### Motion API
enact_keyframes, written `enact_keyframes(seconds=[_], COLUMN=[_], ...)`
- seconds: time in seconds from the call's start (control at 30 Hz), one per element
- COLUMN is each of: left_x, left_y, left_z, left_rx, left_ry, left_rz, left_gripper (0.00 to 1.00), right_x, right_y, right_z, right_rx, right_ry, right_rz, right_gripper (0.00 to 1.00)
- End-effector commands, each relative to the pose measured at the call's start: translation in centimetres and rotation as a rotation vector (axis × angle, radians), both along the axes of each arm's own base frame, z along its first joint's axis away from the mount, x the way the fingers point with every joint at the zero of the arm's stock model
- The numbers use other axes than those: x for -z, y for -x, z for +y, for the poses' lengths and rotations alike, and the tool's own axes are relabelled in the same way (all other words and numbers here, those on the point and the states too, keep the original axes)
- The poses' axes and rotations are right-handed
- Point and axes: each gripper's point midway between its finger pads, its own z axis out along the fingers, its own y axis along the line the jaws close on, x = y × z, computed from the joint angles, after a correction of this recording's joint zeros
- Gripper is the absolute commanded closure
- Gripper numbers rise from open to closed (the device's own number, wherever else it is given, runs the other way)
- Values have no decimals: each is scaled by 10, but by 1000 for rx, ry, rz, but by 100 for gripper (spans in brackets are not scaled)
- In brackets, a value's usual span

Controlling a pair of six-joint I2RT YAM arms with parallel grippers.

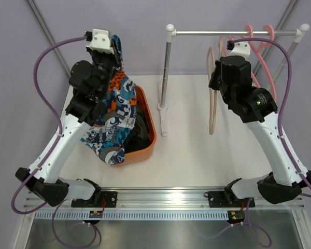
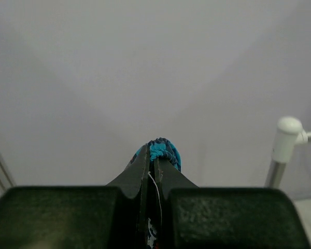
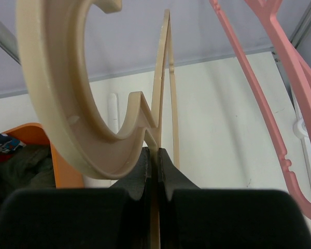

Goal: Remove the shorts from the hanger

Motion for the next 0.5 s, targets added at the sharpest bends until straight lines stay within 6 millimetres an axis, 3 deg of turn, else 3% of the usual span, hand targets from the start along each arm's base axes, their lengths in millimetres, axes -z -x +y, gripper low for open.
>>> enact_keyframes(seconds=[0.0, 0.03, 0.07, 0.17, 0.27, 0.43, 0.47], left_x=[-22, -11, 19, 65, 141, 277, 319], left_y=[47, 46, 36, 27, 11, -5, -7], left_z=[12, 14, 17, 34, 41, 34, 30], left_rx=[113, 101, 60, -50, -153, -270, -308], left_ry=[173, 190, 197, 253, 323, 363, 321], left_rz=[-100, -76, -11, 86, 268, 581, 692], left_gripper=[100, 100, 100, 100, 100, 100, 100], right_x=[-20, -20, -18, -18, -18, -18, -16], right_y=[6, 7, 6, 9, 10, 12, 12], right_z=[-7, -7, -7, -8, -7, -3, -2], right_rx=[7, 6, 5, 1, -4, -25, -29], right_ry=[-36, -38, -38, -45, -50, -68, -72], right_rz=[-69, -72, -67, -72, -75, -76, -71], right_gripper=[100, 100, 100, 100, 100, 100, 100])
